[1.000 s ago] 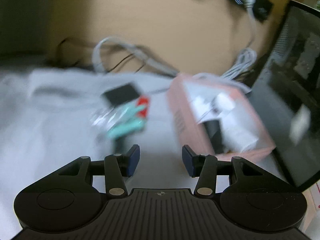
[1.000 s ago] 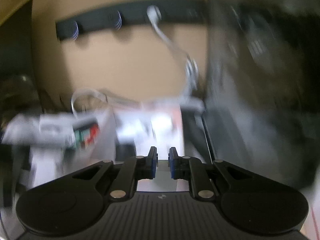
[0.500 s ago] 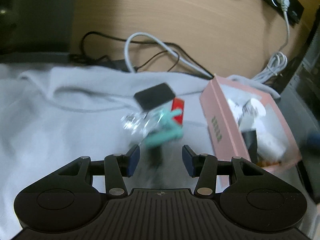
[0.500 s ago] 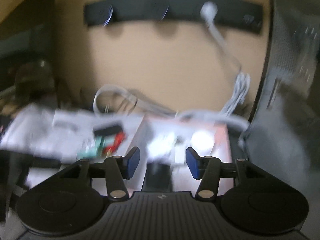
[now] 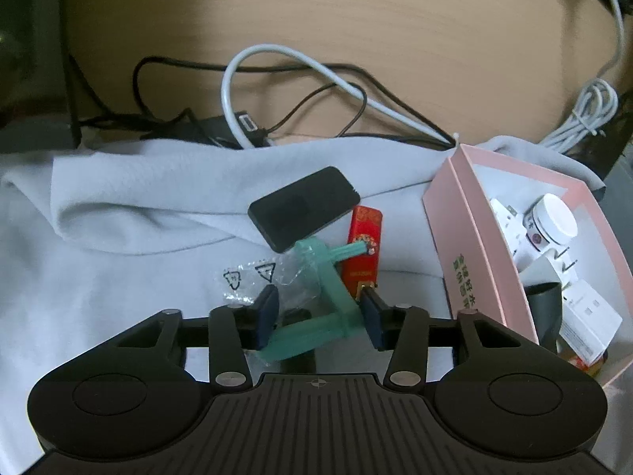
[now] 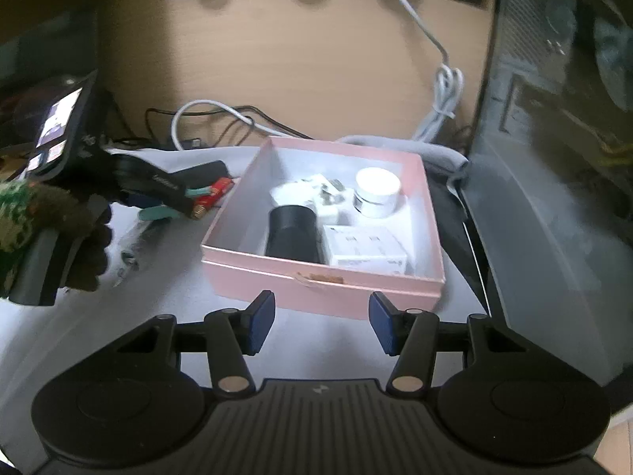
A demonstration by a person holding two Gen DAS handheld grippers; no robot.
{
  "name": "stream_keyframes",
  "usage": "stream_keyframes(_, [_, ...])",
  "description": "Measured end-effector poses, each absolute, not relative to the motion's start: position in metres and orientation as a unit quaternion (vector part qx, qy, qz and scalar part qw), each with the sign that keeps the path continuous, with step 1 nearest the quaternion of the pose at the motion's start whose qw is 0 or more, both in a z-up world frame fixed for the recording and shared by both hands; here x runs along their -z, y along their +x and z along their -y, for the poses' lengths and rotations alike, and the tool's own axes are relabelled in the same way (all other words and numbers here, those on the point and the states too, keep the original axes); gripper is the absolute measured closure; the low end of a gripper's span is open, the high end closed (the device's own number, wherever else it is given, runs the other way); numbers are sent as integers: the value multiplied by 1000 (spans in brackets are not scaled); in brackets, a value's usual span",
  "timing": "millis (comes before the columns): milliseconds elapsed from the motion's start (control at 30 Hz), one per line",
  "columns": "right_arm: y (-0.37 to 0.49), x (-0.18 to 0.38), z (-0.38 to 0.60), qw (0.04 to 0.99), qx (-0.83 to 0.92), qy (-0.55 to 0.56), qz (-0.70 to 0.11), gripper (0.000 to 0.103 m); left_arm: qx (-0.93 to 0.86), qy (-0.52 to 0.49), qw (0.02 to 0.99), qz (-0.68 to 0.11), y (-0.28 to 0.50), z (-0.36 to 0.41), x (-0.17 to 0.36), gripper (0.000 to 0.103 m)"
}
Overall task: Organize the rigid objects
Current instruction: 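Grasp the clear bag holding the black cylinder with the right gripper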
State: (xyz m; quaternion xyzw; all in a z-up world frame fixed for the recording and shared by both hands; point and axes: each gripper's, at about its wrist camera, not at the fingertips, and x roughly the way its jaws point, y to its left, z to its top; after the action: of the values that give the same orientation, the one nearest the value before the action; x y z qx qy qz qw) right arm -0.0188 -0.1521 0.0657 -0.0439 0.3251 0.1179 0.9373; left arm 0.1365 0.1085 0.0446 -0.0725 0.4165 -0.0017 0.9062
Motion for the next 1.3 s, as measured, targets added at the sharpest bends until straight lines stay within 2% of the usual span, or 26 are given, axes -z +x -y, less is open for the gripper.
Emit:
stream_keyframes(133, [-14,-65,149,936,-119,-43,-329,51,13,-59,918,-393,122,-115,-52,81])
stream_keyframes(500, [1,-71,77,921,-214,-85,-314,51,-3,-34,916,-400,59,-157,-50,84])
stream_keyframes(700, [9,-70,29,905,-271,-103,-312,51,-58,-64,905,-416,23,-197,-40,85])
stream_keyframes(967, [45,-43,-27,870,-320,-87,-364,48,-78,-128,896,-419,-21,-223,-42,85])
stream_keyframes(1033, [56,-32,-37,865,-316,-83,-380,42,-72,-142,896,-415,-30,-223,-44,84])
stream_keyframes(1167, [66,-13,-50,858,-313,-78,-399,40,-61,-152,898,-408,-43,-222,-48,83])
stream_keyframes(1200, [65,-13,-50,859,-315,-77,-397,41,-58,-153,899,-407,-45,-221,-49,83])
stream_keyframes(1267, [62,-14,-51,851,-334,-85,-396,59,-53,-153,898,-408,-47,-220,-49,83])
stream_keyframes(1300, [59,-15,-51,849,-337,-93,-396,73,-49,-153,898,-410,-47,-219,-48,83])
